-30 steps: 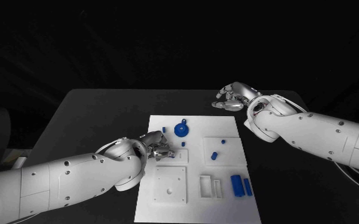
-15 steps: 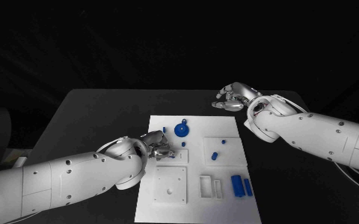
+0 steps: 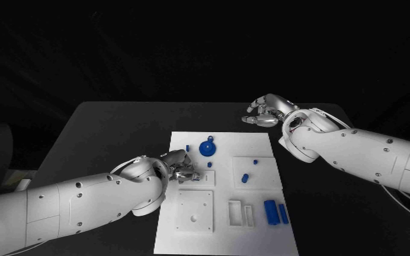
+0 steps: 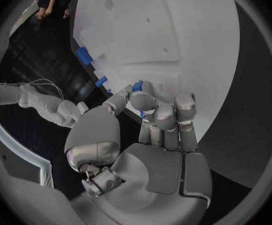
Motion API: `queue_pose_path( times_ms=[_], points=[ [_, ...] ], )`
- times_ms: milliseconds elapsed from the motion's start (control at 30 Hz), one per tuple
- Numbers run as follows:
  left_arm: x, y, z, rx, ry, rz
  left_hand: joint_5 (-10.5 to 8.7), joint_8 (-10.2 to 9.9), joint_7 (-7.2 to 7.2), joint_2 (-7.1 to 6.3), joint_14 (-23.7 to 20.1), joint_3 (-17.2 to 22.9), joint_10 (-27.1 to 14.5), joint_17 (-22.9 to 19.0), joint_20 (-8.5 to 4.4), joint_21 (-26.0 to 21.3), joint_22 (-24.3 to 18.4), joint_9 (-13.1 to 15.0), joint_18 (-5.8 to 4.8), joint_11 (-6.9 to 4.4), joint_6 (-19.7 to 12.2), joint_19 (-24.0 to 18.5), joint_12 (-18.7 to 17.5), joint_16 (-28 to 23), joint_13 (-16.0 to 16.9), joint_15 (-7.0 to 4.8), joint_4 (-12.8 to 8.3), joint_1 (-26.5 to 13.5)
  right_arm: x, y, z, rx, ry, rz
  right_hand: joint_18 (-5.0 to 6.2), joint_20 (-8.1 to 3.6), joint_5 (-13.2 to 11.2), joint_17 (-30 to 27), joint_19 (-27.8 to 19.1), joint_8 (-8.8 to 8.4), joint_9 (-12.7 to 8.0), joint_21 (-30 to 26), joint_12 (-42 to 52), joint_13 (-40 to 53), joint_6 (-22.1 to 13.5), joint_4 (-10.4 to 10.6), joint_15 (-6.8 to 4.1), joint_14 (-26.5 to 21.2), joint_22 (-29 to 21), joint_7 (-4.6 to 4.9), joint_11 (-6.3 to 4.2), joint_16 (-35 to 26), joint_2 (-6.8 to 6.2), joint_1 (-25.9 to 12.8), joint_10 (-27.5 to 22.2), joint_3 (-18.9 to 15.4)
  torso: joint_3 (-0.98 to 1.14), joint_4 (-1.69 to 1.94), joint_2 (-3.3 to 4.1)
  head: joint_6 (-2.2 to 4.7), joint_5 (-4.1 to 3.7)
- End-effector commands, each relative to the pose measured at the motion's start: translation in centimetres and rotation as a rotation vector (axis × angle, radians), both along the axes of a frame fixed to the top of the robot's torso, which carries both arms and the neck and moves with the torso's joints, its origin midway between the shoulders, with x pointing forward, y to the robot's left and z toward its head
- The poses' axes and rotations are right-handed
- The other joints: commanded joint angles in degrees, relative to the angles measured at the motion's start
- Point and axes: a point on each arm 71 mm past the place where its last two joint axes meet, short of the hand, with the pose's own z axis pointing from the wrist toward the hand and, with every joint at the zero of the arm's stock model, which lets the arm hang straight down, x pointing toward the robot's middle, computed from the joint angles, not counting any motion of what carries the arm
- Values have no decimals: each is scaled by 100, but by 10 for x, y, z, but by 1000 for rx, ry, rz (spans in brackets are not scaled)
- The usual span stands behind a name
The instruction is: Assemble the parts on the task board
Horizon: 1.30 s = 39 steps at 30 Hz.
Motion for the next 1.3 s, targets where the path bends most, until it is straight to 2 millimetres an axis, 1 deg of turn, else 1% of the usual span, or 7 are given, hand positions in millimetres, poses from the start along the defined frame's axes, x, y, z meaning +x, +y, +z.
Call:
queue_pose_path(
  times_ms=[33, 300, 400, 500, 667, 1167, 1300],
  points=[
    [-7, -1, -13, 45, 77, -17, -51, 22, -223, -68, 183, -3, -194, -11, -444, 37, 48, -12, 160, -162, 438, -15, 28, 31, -9, -242, 63, 5, 0, 1, -1, -4, 5, 10, 363, -26, 33, 7, 4, 19, 3, -20, 39, -6, -18, 29, 2, 44, 73, 40, -4, -24, 29, -26, -19, -5, 1, 2, 2, -5, -3],
    [-6, 0, -13, 45, 76, -12, -175, 28, -224, -155, 179, -7, -198, -25, -444, 40, 45, -17, 168, -163, 434, -19, 38, 38, -25, -244, 156, -17, 0, 1, -1, -4, 6, 10, 363, -26, 39, 8, 5, 19, 3, -20, 39, -7, -18, 31, 2, 44, 74, 40, -4, -25, 29, -28, -19, -6, -1, 2, 0, -10, -4],
    [-5, 1, -13, 43, 74, -8, -487, 33, -226, -223, 172, -1, -203, -40, -445, 40, 40, -23, 178, -163, 427, -25, 47, 43, -42, -245, 251, -24, 0, 1, -1, -4, 6, 10, 363, -26, 41, 8, 5, 19, 3, -21, 40, -7, -18, 32, 2, 44, 74, 40, -4, -25, 29, -28, -19, -7, -1, 4, 1, -8, -8],
    [-5, 1, -13, 42, 73, -7, -581, 36, -224, -252, 169, 1, -206, -47, -444, 40, 37, -26, 181, -164, 424, -28, 50, 46, -51, -244, 316, -41, 0, 1, -1, -4, 6, 11, 363, -26, 43, 8, 5, 19, 3, -21, 40, -7, -18, 33, 2, 45, 74, 40, -4, -25, 29, -28, -19, -8, -1, 2, 2, -3, -10],
    [-4, 1, -13, 41, 73, -3, -654, 39, -223, -276, 165, -10, -207, -56, -442, 41, 36, -30, 184, -163, 420, -31, 56, 50, -62, -243, 406, -79, 0, 1, -1, -3, 7, 11, 363, -26, 46, 9, 5, 19, 3, -21, 40, -8, -17, 35, 1, 45, 75, 40, -4, -25, 30, -30, -19, -9, -4, -1, 1, 5, -16],
    [-1, 2, -14, 42, 95, 3, -685, 51, -222, -403, 147, -66, -218, -72, -441, 44, 29, -26, 196, -162, 396, -47, 65, 61, -87, -243, 682, -257, 0, 1, -2, -3, 7, 10, 363, -27, 53, 10, 6, 19, 3, -23, 42, -9, -17, 40, 1, 45, 76, 40, -4, -27, 29, -32, -19, -15, 3, -2, 1, 23, -29],
    [-1, 2, -14, 40, 102, 6, -686, 49, -216, -524, 131, -60, -224, -80, -441, 42, 27, -23, 202, -155, 376, -58, 61, 56, -98, -237, 750, -285, 0, 1, -2, -3, 7, 11, 363, -27, 55, 11, 6, 19, 3, -23, 43, -10, -17, 41, 1, 45, 77, 40, -4, -27, 29, -32, -19, -16, 3, -1, 0, 29, -34]
  ],
)
